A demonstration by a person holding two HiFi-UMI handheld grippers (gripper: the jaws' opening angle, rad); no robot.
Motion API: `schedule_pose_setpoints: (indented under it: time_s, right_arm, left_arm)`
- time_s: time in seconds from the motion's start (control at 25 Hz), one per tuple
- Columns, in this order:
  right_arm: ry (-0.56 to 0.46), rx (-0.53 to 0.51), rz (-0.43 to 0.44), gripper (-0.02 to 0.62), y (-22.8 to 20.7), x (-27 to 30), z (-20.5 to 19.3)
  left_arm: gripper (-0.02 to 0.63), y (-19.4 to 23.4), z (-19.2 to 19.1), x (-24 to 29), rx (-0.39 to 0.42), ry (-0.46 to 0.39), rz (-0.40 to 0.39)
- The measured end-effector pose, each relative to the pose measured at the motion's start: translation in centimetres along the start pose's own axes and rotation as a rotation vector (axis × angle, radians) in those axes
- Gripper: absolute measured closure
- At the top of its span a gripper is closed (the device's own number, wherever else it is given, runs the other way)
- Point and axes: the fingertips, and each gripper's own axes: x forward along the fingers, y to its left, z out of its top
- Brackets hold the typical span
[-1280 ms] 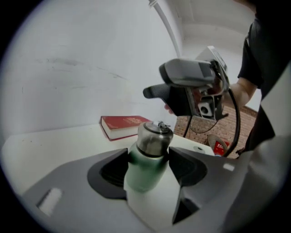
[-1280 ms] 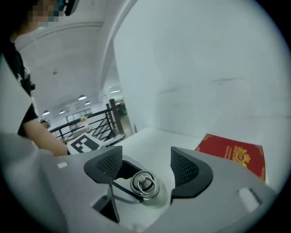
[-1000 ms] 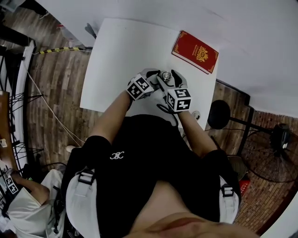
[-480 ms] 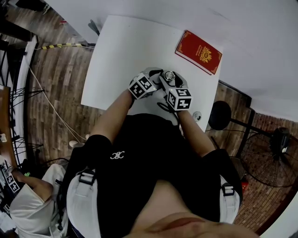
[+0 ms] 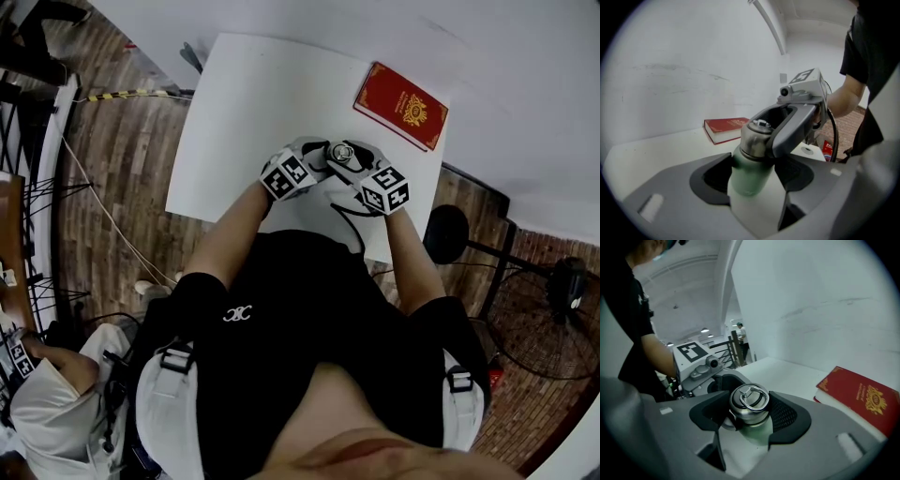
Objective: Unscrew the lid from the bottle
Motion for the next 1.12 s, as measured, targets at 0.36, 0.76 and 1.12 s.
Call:
schedule_pose_setpoints:
  time_s: [0.36, 0.76, 1.12]
  right_arm:
    - [0.143, -0.230, 0.367, 0.331, 0.6, 0.2, -0.6]
    - [0.162, -0.180, 0.263, 0.328, 0.5, 0.1, 0.1]
    - [-0.259, 0.172, -0.348, 0.327, -0.8, -2.8, 2.3]
  left_arm:
    - [0.272, 0.1, -0.1, 0.4, 0.000, 0.031, -0.008]
    - [0.272, 0.2, 0.0, 0.3, 0.022, 0.032, -0.035]
    - [0.270, 0.2, -0.1, 0.5, 0.010, 0.026, -0.028]
